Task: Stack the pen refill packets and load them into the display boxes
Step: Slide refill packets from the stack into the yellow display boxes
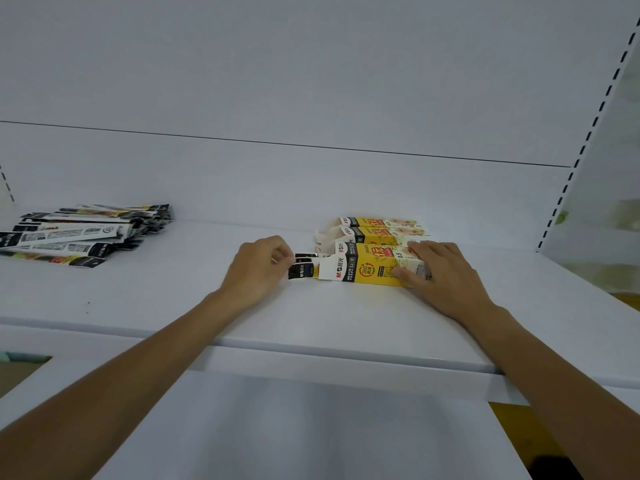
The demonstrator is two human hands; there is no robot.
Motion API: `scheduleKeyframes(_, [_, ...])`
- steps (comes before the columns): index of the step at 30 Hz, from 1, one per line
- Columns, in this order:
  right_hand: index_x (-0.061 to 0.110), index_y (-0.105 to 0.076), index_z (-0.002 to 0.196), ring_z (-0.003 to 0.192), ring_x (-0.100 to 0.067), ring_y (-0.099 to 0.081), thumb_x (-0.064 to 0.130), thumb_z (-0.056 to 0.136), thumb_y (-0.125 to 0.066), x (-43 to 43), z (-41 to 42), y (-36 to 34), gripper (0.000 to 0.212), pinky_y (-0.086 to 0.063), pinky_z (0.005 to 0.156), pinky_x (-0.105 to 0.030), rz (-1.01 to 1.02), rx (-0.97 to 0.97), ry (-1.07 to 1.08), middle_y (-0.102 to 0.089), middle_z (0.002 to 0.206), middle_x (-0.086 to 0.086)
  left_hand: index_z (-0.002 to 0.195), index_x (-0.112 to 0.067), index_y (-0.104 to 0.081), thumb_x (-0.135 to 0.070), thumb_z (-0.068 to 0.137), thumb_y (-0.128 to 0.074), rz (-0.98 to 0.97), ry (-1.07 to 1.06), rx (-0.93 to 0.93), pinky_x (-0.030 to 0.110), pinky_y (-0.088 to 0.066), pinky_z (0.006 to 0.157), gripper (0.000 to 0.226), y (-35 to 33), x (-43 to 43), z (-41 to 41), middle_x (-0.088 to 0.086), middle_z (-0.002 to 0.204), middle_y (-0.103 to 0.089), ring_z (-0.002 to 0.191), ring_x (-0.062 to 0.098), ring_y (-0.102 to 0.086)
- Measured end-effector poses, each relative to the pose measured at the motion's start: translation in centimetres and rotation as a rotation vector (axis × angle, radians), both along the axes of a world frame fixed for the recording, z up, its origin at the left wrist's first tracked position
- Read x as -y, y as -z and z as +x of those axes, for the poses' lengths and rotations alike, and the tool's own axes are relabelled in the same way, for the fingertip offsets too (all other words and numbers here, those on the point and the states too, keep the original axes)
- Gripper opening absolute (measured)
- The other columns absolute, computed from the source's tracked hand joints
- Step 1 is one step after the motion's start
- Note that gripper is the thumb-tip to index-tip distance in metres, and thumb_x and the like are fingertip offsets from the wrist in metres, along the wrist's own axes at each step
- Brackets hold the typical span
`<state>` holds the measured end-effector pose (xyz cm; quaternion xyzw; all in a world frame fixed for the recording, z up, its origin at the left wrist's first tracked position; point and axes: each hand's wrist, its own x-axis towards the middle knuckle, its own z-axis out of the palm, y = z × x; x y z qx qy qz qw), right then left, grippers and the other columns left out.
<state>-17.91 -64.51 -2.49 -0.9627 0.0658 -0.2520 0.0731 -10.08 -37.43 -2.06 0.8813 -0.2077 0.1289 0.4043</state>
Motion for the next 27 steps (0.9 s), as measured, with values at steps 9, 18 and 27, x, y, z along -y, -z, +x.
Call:
scheduleKeyframes(9, [0.021, -0.040, 0.138, 0.130, -0.015, -0.028, 0.057, 0.087, -0.045, 0.0, -0.4, 0.0, 0.063, -0.037, 0.098, -0.033, -0.003, 0.014, -0.034, -0.043, 0.139, 0.004, 0.115, -0.015, -0.057, -0.013, 0.086, -0.056, 0.046, -0.020, -0.011, 0.025, -0.040, 0.081, 0.030, 0.0, 2.0, 0.4, 0.000, 0.107, -0.056, 0.095, 0.017, -0.056])
scheduleKeyframes(18, [0.022, -0.038, 0.139, 0.131, -0.014, -0.026, 0.056, 0.089, -0.044, 0.1, -0.2, 0.0, 0.061, -0.037, 0.098, -0.034, -0.007, -0.004, -0.022, -0.041, 0.141, 0.005, 0.111, -0.015, -0.063, -0.001, 0.089, -0.045, 0.097, 0.117, -0.045, 0.000, -0.034, 0.064, 0.031, 0.0, 2.8, 0.6, -0.001, 0.105, -0.070, 0.102, 0.013, -0.057])
scheduleKeyframes(27, [0.022, -0.038, 0.139, 0.131, -0.013, -0.026, 0.057, 0.089, -0.042, 0.1, -0.2, 0.1, 0.061, -0.038, 0.096, -0.033, -0.028, -0.008, -0.014, -0.041, 0.141, 0.005, 0.103, -0.014, -0.068, -0.014, 0.057, -0.024, 0.470, 0.217, 0.032, 0.046, -0.044, 0.087, 0.064, 0.5, 3.1, 0.8, 0.000, 0.116, -0.062, 0.105, 0.033, -0.051])
